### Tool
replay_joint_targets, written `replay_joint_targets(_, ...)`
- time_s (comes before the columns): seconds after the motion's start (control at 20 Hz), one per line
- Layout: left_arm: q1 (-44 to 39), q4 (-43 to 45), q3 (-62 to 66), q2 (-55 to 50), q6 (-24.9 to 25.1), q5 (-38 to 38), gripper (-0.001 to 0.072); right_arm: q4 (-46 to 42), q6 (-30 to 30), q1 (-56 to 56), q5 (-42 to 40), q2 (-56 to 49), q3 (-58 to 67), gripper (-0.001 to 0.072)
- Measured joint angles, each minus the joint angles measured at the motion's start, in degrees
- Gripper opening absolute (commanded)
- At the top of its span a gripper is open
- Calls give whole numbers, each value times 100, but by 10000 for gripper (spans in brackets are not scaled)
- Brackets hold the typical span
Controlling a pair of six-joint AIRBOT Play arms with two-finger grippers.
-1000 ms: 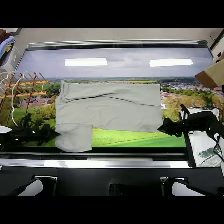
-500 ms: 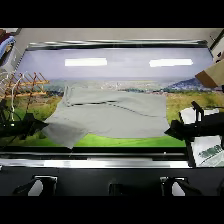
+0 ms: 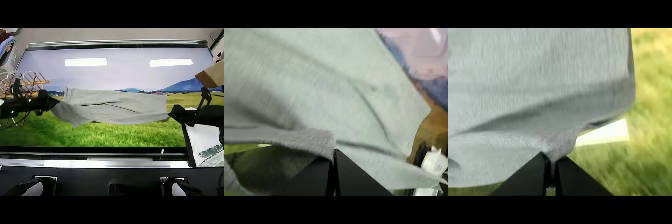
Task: Fold the clothes and pants, and hang the long-sleeved shirts on hangers.
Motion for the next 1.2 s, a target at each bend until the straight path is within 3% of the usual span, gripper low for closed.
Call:
replay_joint_targets(0.2,-269,-44,1342,-1377,-55,334,13,-219,323,334,542,-1178,929,38)
replay_joint_targets(0.45,-389,-57,2645,-2680,-203,470,13,-573,789,439,634,-2496,2299,38)
replay_joint_targets(0.85,-476,-61,3309,-3875,-348,601,21,-949,1349,459,772,-3578,3069,45)
replay_joint_targets(0.9,-490,-61,3327,-3967,-352,619,100,-935,1390,459,800,-3683,3086,76)
replay_joint_targets(1.0,-507,-59,3351,-4122,-361,695,438,-848,1440,459,831,-3823,3110,313)
replay_joint_targets(1.05,-507,-59,3373,-4164,-361,728,547,-796,1473,459,824,-3862,3126,456)
replay_joint_targets(1.1,-496,-59,3416,-4188,-350,750,547,-758,1473,452,778,-3880,3161,549)
replay_joint_targets(1.2,-422,-31,3609,-4183,-225,654,547,-702,1473,382,466,-3875,3344,576)
